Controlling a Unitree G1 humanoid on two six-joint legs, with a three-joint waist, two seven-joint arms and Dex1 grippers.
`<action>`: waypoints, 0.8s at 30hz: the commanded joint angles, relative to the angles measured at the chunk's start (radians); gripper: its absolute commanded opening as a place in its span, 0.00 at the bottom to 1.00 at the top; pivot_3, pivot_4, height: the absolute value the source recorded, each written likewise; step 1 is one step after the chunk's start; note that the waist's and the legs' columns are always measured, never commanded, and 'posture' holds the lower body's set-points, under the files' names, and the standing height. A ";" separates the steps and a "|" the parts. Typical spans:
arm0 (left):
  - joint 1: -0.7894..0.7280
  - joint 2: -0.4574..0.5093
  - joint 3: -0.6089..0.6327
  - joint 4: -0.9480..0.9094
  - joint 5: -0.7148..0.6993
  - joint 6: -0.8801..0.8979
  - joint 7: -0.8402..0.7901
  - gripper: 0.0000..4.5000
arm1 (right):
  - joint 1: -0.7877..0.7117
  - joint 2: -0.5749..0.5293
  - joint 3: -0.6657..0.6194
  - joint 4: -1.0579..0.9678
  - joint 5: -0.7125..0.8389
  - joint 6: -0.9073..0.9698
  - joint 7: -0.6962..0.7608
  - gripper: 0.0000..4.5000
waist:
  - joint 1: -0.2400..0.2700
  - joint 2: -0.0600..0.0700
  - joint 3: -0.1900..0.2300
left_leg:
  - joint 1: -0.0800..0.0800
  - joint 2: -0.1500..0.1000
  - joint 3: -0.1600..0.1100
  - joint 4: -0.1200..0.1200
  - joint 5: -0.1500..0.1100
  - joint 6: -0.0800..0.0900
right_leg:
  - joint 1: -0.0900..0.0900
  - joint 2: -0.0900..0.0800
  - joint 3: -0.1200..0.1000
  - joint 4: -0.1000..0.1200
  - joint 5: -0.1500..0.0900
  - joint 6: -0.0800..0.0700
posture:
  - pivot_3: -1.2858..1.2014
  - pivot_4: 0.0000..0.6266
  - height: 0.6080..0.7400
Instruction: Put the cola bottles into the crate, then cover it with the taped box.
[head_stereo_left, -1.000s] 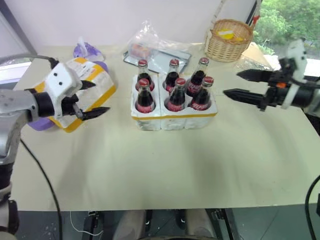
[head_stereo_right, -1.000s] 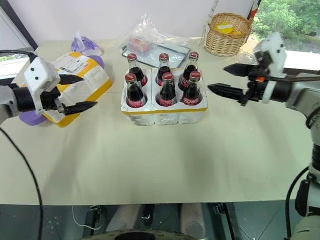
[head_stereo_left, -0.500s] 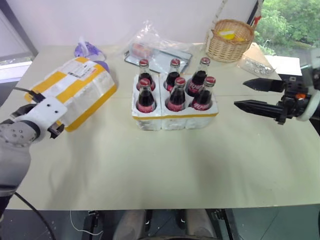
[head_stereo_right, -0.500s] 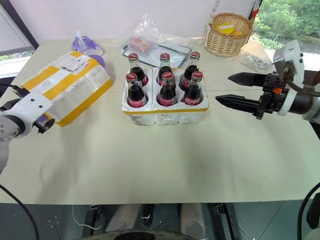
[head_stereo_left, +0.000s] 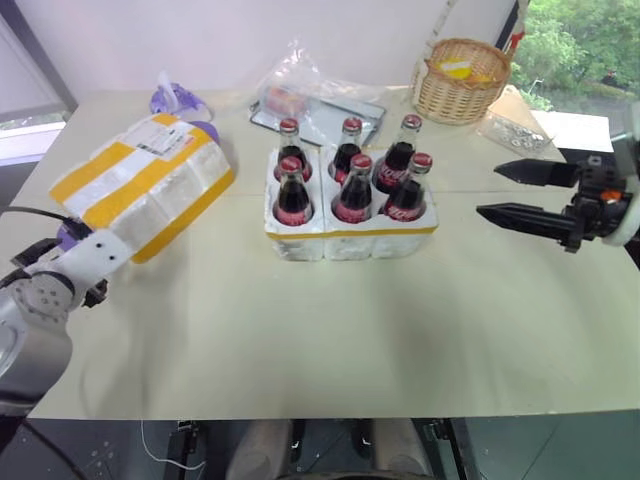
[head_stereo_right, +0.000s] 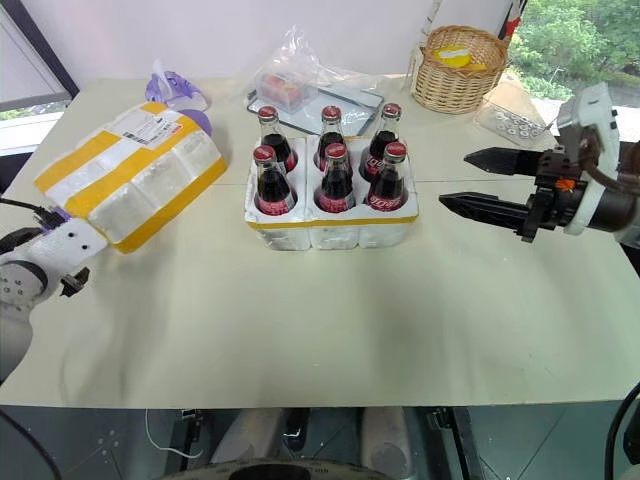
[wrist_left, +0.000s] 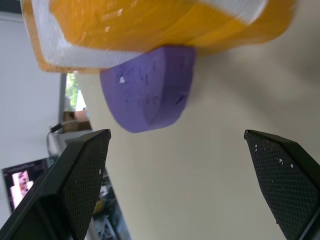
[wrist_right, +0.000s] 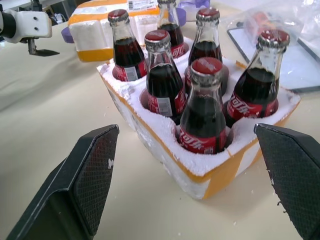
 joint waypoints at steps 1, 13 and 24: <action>-0.074 -0.037 -0.035 0.133 0.057 -0.131 0.077 1.00 | 0.004 -0.012 -0.053 -0.059 0.041 -0.016 0.006 0.99 | 0.003 0.000 0.000 | 0.000 0.000 0.000 0.000 0.000 0.000 | 0.000 0.000 0.000 0.000 0.000 0.000 | 0.52 0.24 1.00; -0.210 -0.125 -0.121 0.459 0.160 -0.388 0.177 1.00 | 0.011 -0.026 -0.088 -0.198 0.209 0.053 -0.028 0.99 | -0.001 -0.001 -0.001 | -0.003 0.000 0.000 0.001 0.000 0.000 | -0.003 0.000 0.000 0.001 0.000 0.000 | 0.52 0.24 1.00; -0.249 -0.147 -0.110 0.526 0.203 -0.456 0.202 0.26 | 0.028 -0.030 -0.084 -0.202 0.226 0.063 -0.056 1.00 | 0.004 -0.001 -0.002 | -0.003 0.000 0.000 0.002 0.000 0.000 | -0.003 -0.001 0.000 0.001 0.000 0.000 | 0.52 0.24 1.00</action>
